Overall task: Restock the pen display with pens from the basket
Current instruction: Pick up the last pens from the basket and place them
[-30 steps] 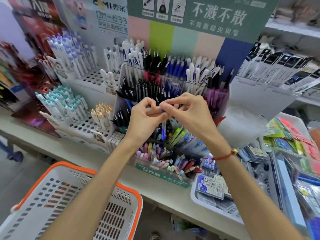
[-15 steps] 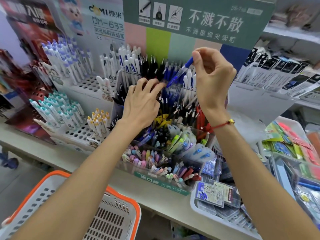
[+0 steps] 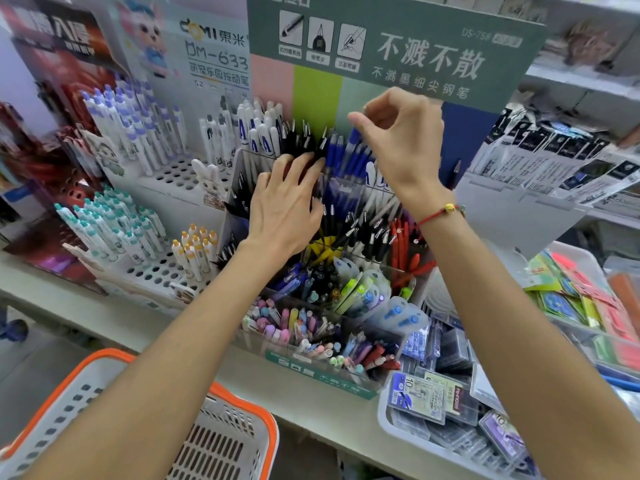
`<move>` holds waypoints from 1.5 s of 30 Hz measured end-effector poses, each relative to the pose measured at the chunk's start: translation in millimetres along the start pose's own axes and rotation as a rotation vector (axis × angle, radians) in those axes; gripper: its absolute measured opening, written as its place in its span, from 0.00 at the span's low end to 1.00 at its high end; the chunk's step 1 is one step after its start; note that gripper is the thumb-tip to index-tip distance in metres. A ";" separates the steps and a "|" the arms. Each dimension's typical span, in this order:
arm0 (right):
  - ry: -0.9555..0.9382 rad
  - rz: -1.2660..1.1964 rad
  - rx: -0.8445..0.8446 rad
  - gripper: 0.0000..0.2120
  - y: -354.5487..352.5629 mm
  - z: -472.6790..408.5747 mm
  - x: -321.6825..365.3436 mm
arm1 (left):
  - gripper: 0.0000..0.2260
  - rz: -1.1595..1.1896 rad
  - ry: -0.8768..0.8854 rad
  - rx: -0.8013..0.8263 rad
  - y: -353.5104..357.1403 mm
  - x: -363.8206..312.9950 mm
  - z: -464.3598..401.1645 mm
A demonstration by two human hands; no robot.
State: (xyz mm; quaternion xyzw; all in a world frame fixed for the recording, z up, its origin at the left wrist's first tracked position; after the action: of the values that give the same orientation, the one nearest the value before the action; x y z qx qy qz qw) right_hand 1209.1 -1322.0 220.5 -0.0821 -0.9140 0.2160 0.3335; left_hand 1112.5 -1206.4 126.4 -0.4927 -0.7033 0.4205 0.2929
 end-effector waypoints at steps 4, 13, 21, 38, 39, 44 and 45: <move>0.086 0.147 0.107 0.13 -0.8 -2.9 -18.0 | 0.25 0.059 -0.023 -0.035 0.3 0.9 0.7; 0.075 0.313 0.354 0.11 9.3 -2.6 -16.4 | 0.26 0.099 -0.003 -0.014 6.2 -0.5 4.1; -0.074 0.154 0.100 0.17 -1.6 51.5 9.3 | 0.21 0.266 -0.075 -0.099 -9.7 7.9 26.2; 0.066 -0.200 1.399 0.08 203.2 337.1 67.9 | 0.10 0.399 -1.266 0.265 23.5 136.8 389.4; 0.055 -0.190 1.470 0.09 211.9 353.2 68.1 | 0.10 0.404 -1.315 0.270 27.7 139.4 409.7; -0.040 -0.063 1.730 0.12 254.2 431.0 69.3 | 0.11 0.353 -1.571 0.290 54.3 147.4 515.4; -0.059 -0.007 1.756 0.13 260.4 443.1 67.5 | 0.13 0.337 -1.622 0.340 61.5 146.9 533.6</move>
State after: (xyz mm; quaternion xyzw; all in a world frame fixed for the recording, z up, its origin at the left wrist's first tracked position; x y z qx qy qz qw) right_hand 873.2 -1220.2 -161.0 0.2128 -0.4262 0.8421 0.2530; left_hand 648.7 -1220.2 -181.3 -0.0857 -0.5400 0.7821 -0.2988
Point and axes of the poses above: each hand's wrist, its own z-axis away from the middle knuckle, its own y-axis out of the palm, x = y × z, the point moved 3 cm from there along -z, towards the middle knuckle, and after that the axes turned 8 degrees about -z, right-handed, at the moved point
